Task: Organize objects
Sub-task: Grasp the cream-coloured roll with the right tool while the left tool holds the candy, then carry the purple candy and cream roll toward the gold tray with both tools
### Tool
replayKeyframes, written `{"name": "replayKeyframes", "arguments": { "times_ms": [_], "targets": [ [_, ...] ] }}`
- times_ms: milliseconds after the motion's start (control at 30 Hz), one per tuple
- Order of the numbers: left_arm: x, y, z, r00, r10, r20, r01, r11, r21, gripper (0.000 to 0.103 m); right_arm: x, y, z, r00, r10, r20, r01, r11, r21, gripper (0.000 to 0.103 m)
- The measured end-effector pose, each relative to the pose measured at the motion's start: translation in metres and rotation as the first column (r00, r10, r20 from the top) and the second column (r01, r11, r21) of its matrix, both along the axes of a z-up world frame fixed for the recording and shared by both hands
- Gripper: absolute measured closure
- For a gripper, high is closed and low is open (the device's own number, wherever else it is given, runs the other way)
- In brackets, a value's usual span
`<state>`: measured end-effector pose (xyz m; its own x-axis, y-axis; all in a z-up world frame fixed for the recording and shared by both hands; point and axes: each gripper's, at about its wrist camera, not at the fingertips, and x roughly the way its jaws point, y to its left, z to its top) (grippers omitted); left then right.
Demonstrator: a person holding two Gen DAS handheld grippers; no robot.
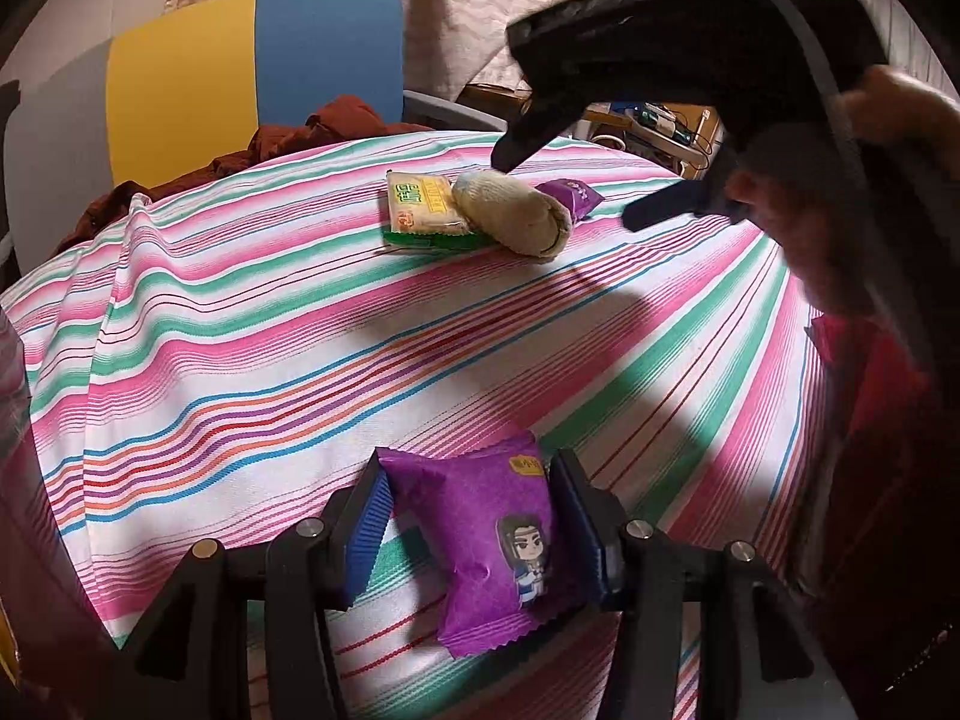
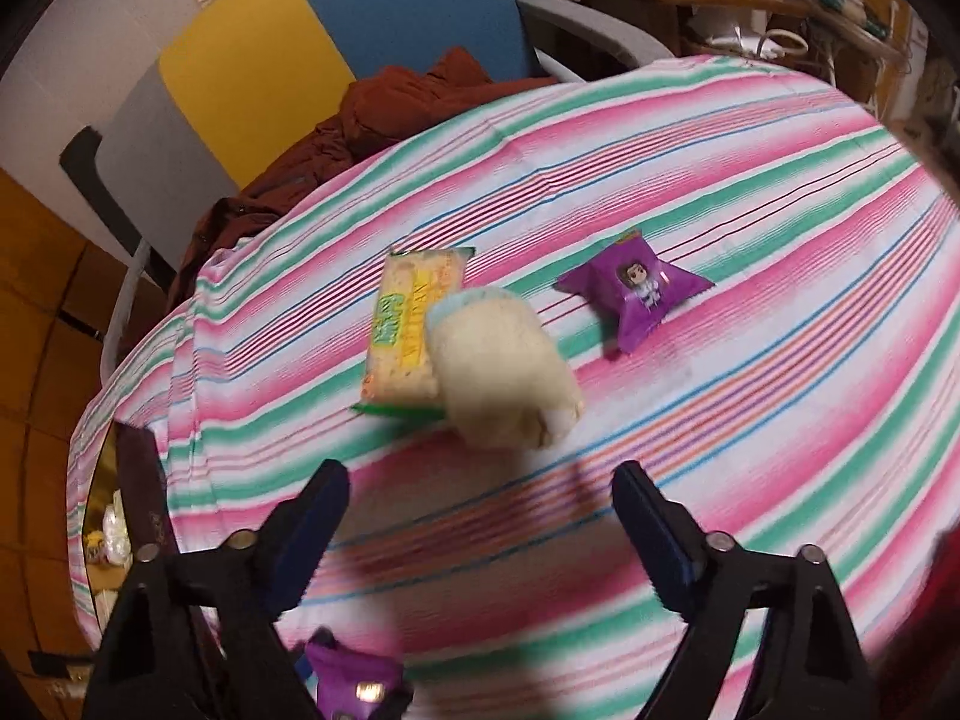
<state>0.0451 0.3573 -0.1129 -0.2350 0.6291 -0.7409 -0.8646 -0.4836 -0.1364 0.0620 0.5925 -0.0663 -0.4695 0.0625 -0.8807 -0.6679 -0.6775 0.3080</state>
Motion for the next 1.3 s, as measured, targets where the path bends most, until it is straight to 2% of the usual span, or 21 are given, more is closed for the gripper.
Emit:
{"name": "replayKeyframes", "arguments": {
  "times_ms": [367,400,433,467,633,733,800,1033,1300],
  "targets": [
    [0.001,0.000,0.000,1.000,-0.002,-0.001,0.002,1.000,0.000,0.048,-0.029,0.033,-0.029,0.999,-0.014,-0.034,0.013,1.000,-0.022,0.019],
    [0.002,0.000,0.000,1.000,-0.002,-0.003,0.002,1.000,-0.001,0.048,-0.030,0.035,-0.032,0.999,-0.008,-0.033,0.007,0.999,-0.033,0.021],
    [0.002,0.000,0.000,1.000,-0.002,-0.006,0.002,1.000,-0.003,0.048,-0.031,0.036,-0.034,1.000,-0.003,-0.030,0.002,0.999,-0.039,0.029],
    [0.001,0.001,-0.001,1.000,-0.002,-0.008,0.002,1.000,-0.005,0.048,-0.031,0.036,-0.035,1.000,0.006,-0.022,-0.007,0.999,-0.037,0.031],
    [0.001,0.002,0.000,1.000,-0.001,-0.015,0.001,1.000,-0.009,0.050,-0.036,0.021,-0.031,0.997,0.079,0.018,-0.080,0.996,0.039,0.035],
    [0.001,0.002,0.001,1.000,0.005,-0.018,-0.005,1.000,-0.011,0.052,-0.034,0.016,-0.026,0.995,0.095,0.016,-0.096,0.994,0.049,0.035],
    [0.001,0.002,0.001,1.000,0.009,-0.023,-0.009,1.000,-0.017,0.054,-0.029,0.012,-0.018,0.995,0.103,-0.003,-0.103,0.992,0.078,0.035],
    [0.010,-0.001,0.005,0.998,0.021,-0.055,-0.024,0.999,-0.044,0.057,-0.008,0.020,0.003,0.990,0.068,-0.127,-0.060,0.996,0.066,0.035],
    [0.015,-0.014,0.023,0.997,0.050,-0.064,-0.053,0.997,-0.049,0.058,-0.013,0.006,0.020,0.962,0.123,-0.242,-0.109,0.991,0.071,0.035]
  ]
}}
